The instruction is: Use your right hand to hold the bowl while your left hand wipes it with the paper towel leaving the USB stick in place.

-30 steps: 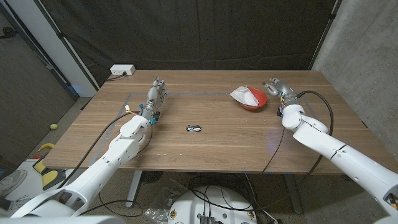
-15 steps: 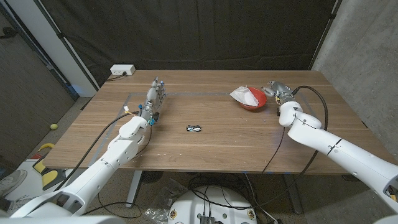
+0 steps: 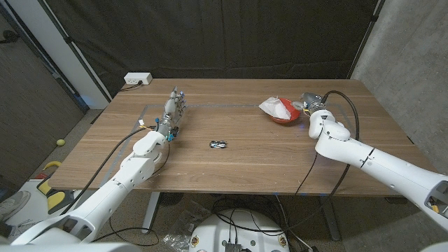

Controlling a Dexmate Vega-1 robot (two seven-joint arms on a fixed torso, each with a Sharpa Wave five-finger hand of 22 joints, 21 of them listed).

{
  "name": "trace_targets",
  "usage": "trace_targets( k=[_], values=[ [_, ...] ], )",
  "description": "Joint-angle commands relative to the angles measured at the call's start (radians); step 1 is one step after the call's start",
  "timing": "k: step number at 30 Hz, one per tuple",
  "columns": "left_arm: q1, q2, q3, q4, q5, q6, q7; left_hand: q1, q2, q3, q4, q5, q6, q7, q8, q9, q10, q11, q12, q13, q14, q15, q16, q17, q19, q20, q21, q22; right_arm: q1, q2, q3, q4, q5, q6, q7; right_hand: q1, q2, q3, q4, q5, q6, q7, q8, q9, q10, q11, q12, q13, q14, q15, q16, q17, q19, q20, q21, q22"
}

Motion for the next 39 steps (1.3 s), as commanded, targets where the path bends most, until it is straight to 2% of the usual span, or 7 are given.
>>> trace_targets(
  k=[1,8,15,21,28,30,39],
  values=[
    [-0.007,-0.002,-0.004,0.019,-0.004,-0.008,-0.007,0.002,0.055,-0.008,0.001,0.009,-0.265,0.000,0.002,0.006,-0.298,0.009,0.004,0.003,-0.347,-0.005,0.005,0.002,-0.195,0.009,0.001,0.002,0.116,0.016,-0.146,0.031,-0.156,-0.161,0.190,0.028,0.004,0.005,-0.010,0.008,0.039,-0.003,0.013,0.002,0.037,-0.006,0.011,0.002,0.036,-0.057,0.011,0.008,0.023,-0.002,0.017,0.007],
    [-0.010,-0.005,-0.003,0.025,-0.003,-0.010,-0.006,0.002,0.056,-0.010,0.001,0.010,-0.265,0.000,0.001,0.006,-0.301,0.005,0.002,0.003,-0.347,-0.005,0.005,0.002,-0.195,0.009,0.000,0.002,0.172,0.020,-0.203,0.054,-0.186,-0.194,0.289,0.063,0.015,0.014,-0.020,0.012,0.059,-0.009,0.014,0.003,0.052,-0.013,0.012,0.002,0.044,-0.062,0.009,0.012,0.027,-0.003,0.026,0.011],
    [-0.014,-0.008,0.000,0.028,-0.002,-0.006,-0.005,0.003,0.056,-0.013,0.001,0.012,-0.265,0.001,0.001,0.006,-0.298,0.007,0.003,0.003,-0.347,-0.006,0.005,0.002,-0.194,0.009,-0.001,0.002,0.192,0.017,-0.209,0.068,-0.167,-0.180,0.345,0.097,0.030,0.021,-0.023,0.013,0.064,-0.012,0.010,0.003,0.060,-0.016,0.010,0.002,0.050,-0.072,0.011,0.019,0.032,-0.008,0.036,0.014],
    [-0.015,-0.009,0.002,0.026,0.000,-0.003,-0.003,0.003,0.057,-0.016,0.001,0.013,-0.264,0.001,0.001,0.006,-0.299,0.006,0.003,0.003,-0.347,-0.005,0.005,0.002,-0.194,0.009,-0.001,0.002,0.200,0.015,-0.212,0.075,-0.163,-0.170,0.368,0.116,0.034,0.023,-0.017,0.012,0.099,-0.015,0.014,0.003,0.108,-0.011,0.021,0.003,0.118,-0.090,0.031,0.021,0.064,-0.014,0.062,0.018],
    [-0.012,-0.008,0.002,0.020,0.000,-0.002,0.001,0.004,0.057,-0.018,0.001,0.014,-0.264,0.003,0.001,0.006,-0.300,0.006,0.003,0.003,-0.347,-0.005,0.005,0.002,-0.194,0.010,-0.002,0.002,0.217,0.014,-0.233,0.082,-0.177,-0.172,0.404,0.140,0.027,0.019,-0.025,0.012,0.119,-0.017,0.016,0.003,0.140,-0.012,0.028,0.003,0.143,-0.102,0.043,0.028,0.073,-0.020,0.076,0.022],
    [-0.011,-0.007,0.002,0.018,0.001,-0.002,0.001,0.004,0.057,-0.019,0.001,0.014,-0.263,0.002,0.001,0.006,-0.299,0.008,0.003,0.003,-0.347,-0.005,0.005,0.002,-0.194,0.009,-0.002,0.002,0.222,0.015,-0.240,0.085,-0.182,-0.173,0.415,0.151,0.023,0.017,-0.029,0.013,0.123,-0.017,0.016,0.003,0.145,-0.023,0.028,0.004,0.151,-0.106,0.047,0.030,0.074,-0.021,0.080,0.023],
    [-0.003,-0.004,-0.001,0.011,-0.003,0.000,0.002,0.004,0.058,-0.022,0.001,0.016,-0.263,0.001,0.000,0.006,-0.295,0.007,0.004,0.003,-0.346,-0.004,0.005,0.002,-0.193,0.009,-0.003,0.002,0.224,0.018,-0.250,0.087,-0.201,-0.177,0.429,0.250,0.019,-0.012,-0.025,0.020,0.215,-0.016,0.027,0.006,0.310,-0.036,0.061,0.014,0.303,-0.158,0.178,0.108,0.114,-0.048,0.147,0.041]
  ],
)
